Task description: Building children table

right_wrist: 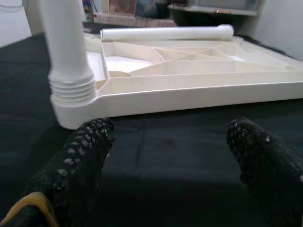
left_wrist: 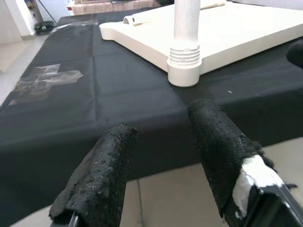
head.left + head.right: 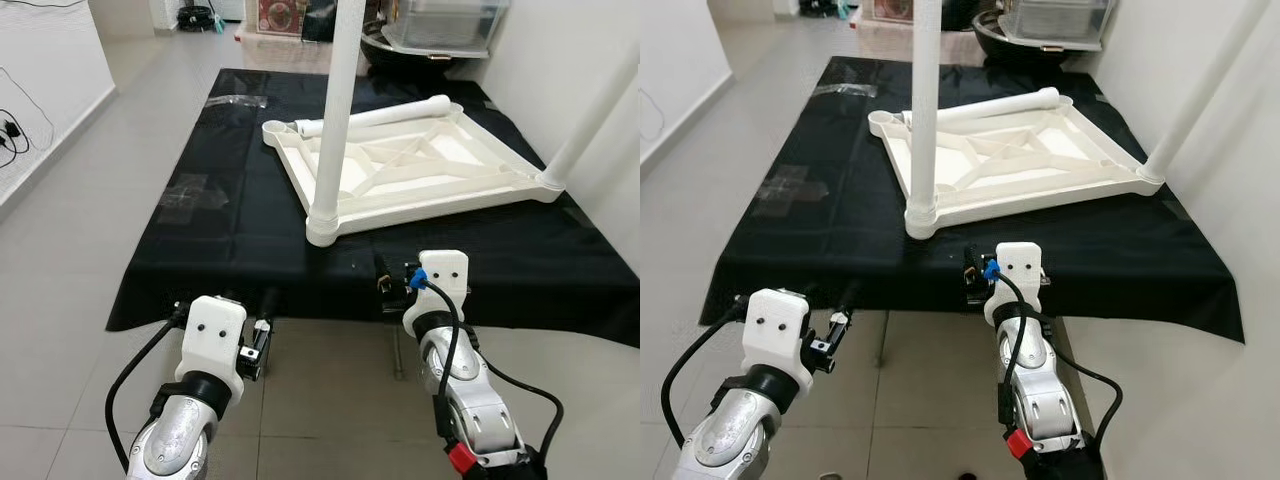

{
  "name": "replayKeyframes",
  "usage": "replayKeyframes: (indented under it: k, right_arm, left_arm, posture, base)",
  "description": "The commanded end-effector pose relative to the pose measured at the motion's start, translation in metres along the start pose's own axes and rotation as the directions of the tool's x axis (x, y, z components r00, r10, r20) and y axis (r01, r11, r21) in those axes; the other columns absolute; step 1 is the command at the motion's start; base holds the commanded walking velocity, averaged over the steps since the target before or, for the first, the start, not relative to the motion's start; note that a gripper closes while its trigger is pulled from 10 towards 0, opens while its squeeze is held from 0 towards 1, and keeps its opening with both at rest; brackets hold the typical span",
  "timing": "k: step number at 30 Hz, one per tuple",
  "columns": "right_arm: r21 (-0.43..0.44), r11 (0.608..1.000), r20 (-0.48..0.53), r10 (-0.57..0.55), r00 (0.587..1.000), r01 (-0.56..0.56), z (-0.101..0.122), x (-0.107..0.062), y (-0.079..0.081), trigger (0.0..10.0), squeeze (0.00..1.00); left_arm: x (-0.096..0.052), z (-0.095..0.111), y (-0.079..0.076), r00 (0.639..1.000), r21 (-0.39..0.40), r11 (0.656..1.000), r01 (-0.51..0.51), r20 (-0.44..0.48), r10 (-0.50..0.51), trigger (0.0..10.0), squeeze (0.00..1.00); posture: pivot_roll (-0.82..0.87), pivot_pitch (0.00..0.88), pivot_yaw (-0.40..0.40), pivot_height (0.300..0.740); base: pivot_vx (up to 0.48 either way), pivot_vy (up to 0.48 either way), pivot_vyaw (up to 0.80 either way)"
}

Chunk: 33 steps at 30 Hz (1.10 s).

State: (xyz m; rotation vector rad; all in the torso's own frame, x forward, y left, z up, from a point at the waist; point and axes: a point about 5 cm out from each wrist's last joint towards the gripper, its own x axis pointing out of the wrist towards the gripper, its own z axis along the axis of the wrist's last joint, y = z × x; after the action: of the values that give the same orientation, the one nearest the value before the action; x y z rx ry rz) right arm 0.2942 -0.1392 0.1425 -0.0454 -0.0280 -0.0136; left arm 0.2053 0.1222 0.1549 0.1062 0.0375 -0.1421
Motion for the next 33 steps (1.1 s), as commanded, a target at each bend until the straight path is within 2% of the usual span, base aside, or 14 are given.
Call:
replayKeyframes:
  k: [1,9,18,22,28,33]
  right_arm:
    - [-0.007,1.000,-0.018,-0.014,1.000,0.014,-0.003,0.001,-0.004,10.0,0.00]
    - [-0.009,1.000,-0.004,-0.014,1.000,0.014,0.000,0.003,-0.004,10.0,0.00]
    - [0.007,1.000,0.024,-0.030,0.999,0.030,0.008,0.009,-0.008,10.0,0.00]
    - [-0.005,1.000,0.057,-0.012,0.998,0.012,0.016,0.015,-0.008,10.0,0.00]
    - [-0.016,1.000,0.085,0.013,0.996,-0.012,0.022,0.019,-0.004,10.0,0.00]
    - [0.019,0.998,0.115,0.052,0.992,-0.054,0.030,0.024,0.001,10.0,0.00]
  left_arm:
    - [0.000,-0.003,-0.003,1.000,0.003,1.000,0.005,-0.009,-0.005,10.0,0.00]
    - [0.001,-0.001,0.000,1.000,0.013,1.000,-0.018,0.009,0.018,10.0,0.00]
    - [0.008,0.017,0.008,0.994,0.028,0.997,-0.074,0.077,0.071,10.0,0.00]
    - [0.011,0.022,0.015,0.988,0.032,0.992,-0.124,0.097,0.121,10.0,0.00]
    - [0.013,0.028,0.019,0.980,0.048,0.985,-0.164,0.121,0.158,10.0,0.00]
    - [0.014,0.036,0.030,0.965,0.056,0.973,-0.225,0.150,0.214,10.0,0.00]
  posture:
    - [0.13,0.054,-0.060,0.740]
    - [0.13,0.044,-0.061,0.740]
    - [0.13,0.039,-0.065,0.740]
    - [0.13,0.047,-0.070,0.740]
    - [0.13,0.048,-0.073,0.740]
    - [0.13,0.054,-0.078,0.740]
  base:
    - [-0.304,0.000,0.00]
    - [-0.071,0.000,0.00]
    - [0.000,0.000,0.00]
    - [0.000,0.000,-0.63]
    - [0.000,0.000,0.00]
    - [0.000,0.000,0.00]
